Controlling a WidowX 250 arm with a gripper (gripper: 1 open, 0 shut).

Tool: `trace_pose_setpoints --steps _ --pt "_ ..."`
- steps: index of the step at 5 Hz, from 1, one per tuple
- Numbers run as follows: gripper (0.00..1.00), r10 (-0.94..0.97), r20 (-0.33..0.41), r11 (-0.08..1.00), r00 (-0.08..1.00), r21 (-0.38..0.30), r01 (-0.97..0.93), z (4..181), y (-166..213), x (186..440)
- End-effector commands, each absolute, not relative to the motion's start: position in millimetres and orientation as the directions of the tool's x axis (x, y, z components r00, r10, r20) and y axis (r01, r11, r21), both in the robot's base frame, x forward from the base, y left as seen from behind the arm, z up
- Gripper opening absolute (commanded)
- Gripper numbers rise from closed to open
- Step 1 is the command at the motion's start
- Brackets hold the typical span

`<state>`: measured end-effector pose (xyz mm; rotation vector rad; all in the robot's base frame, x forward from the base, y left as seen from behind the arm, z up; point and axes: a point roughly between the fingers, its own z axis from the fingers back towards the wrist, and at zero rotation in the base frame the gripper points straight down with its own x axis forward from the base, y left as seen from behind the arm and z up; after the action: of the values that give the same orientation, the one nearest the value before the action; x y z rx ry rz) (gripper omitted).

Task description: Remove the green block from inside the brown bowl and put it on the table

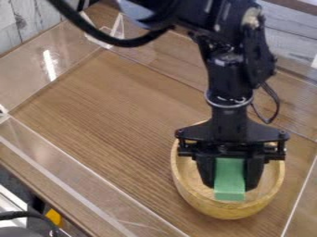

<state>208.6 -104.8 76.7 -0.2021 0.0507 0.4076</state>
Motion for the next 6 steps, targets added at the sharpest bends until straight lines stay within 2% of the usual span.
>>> trace_pose_setpoints --steps 1,2,4,6 --pt "0.00 0.411 -0.060 0.883 0.910 -0.220 -0.414 91.9 -99 210" --pt "0.00 0.433 -0.056 0.872 0.900 -0.227 -0.434 97.6 -92 208" --pt "0.00 0.511 -0.048 0.827 0.858 -0.247 -0.506 130.8 -80 196" --pt "0.00 0.460 -0.037 0.858 0.887 -0.240 -0.455 144.1 -64 189"
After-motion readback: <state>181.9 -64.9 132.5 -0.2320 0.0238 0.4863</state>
